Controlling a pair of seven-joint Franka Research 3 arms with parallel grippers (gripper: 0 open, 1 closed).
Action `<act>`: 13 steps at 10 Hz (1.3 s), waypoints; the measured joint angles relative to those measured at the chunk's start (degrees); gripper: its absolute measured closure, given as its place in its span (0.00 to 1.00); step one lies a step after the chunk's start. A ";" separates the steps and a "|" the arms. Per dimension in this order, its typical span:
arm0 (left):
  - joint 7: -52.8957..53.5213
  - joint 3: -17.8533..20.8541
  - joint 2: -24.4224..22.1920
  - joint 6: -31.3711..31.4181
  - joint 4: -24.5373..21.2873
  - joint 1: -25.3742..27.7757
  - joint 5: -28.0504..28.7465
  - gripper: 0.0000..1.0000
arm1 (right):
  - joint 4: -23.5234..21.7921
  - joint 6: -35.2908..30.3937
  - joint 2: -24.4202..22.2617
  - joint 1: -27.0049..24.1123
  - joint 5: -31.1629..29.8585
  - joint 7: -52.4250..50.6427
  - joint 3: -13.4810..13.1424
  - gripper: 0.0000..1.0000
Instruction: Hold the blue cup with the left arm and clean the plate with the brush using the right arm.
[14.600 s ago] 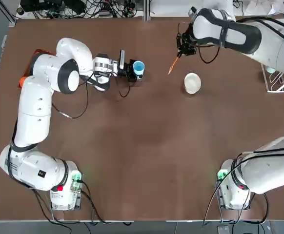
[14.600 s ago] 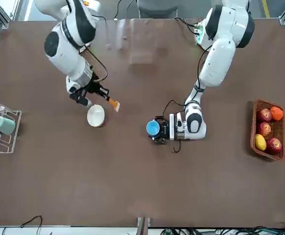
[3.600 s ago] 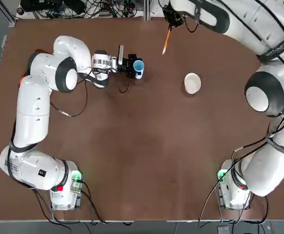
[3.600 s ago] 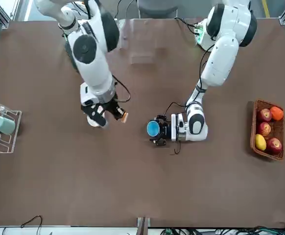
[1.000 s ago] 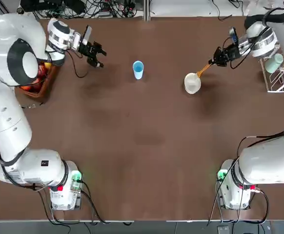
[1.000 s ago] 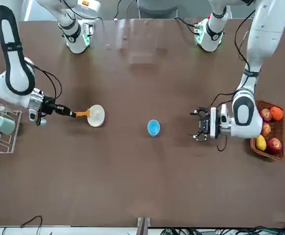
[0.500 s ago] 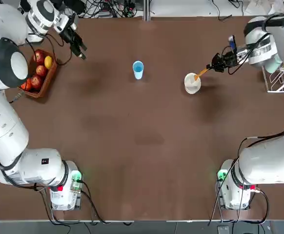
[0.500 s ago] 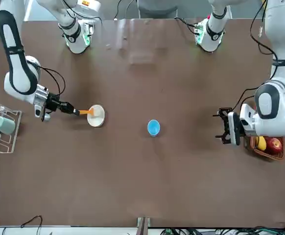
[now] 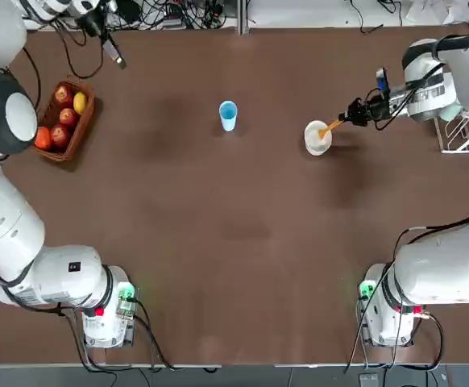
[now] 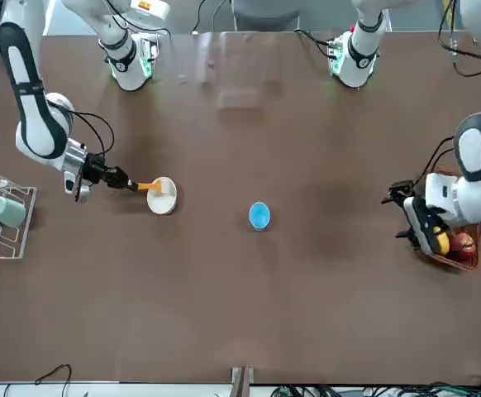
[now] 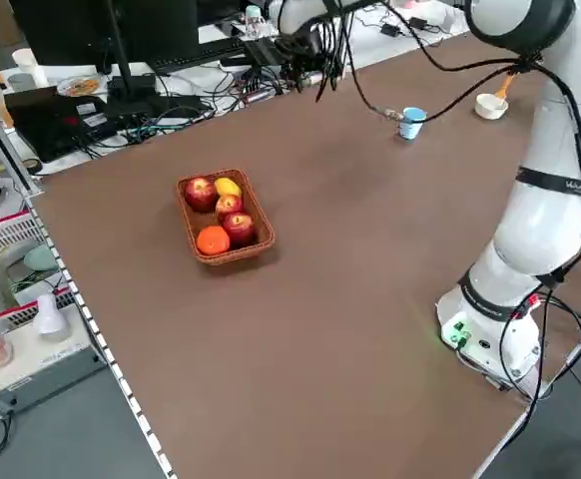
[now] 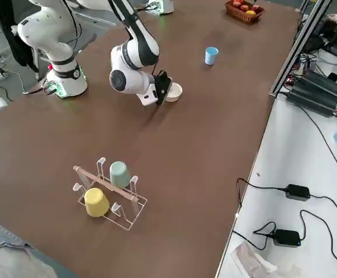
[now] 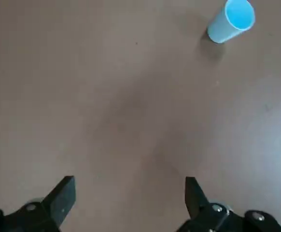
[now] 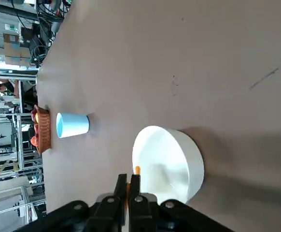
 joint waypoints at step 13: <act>-29.19 -0.58 -10.00 0.04 0.33 -2.42 11.24 0.00 | -0.40 0.03 4.63 -0.15 6.39 -7.08 0.00 0.95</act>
